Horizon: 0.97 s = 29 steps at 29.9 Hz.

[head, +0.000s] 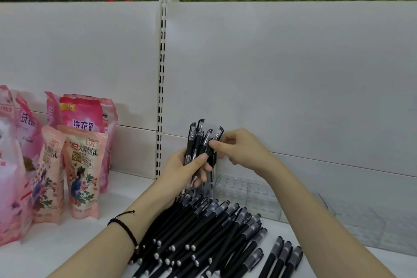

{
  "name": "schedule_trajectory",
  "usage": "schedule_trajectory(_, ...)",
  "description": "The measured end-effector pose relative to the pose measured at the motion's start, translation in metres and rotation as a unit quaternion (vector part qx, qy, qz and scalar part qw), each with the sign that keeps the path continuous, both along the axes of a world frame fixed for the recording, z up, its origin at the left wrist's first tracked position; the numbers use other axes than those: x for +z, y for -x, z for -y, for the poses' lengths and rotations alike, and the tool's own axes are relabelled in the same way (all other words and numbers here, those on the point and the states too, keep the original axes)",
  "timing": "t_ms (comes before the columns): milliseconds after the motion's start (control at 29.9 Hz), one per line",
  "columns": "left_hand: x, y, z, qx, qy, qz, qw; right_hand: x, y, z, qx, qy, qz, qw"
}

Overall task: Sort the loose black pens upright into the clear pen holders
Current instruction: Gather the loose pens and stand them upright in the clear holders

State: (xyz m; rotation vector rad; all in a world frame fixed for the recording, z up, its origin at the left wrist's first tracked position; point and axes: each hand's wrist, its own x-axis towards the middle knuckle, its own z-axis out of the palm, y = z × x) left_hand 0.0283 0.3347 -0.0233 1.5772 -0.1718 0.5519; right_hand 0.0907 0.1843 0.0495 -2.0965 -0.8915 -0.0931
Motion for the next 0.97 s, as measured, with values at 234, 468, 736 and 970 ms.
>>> schedule_trajectory(234,-0.003,-0.001,0.004,-0.051,0.052,-0.016,0.997,0.002,-0.007,0.006,0.023,-0.116,-0.12,0.986)
schedule_trajectory(468,-0.004,-0.001,0.001,-0.006,0.048,-0.028,0.998,0.012,-0.011,0.016,-0.018,-0.164,0.004,0.986)
schedule_trajectory(736,-0.002,-0.004,-0.001,0.039,0.064,-0.001,0.997,0.007,-0.018,0.024,-0.089,-0.033,0.149,0.984)
schedule_trajectory(970,-0.001,0.0,0.001,0.021,0.043,0.0,0.999,0.003,-0.022,0.016,-0.127,-0.006,0.146,0.981)
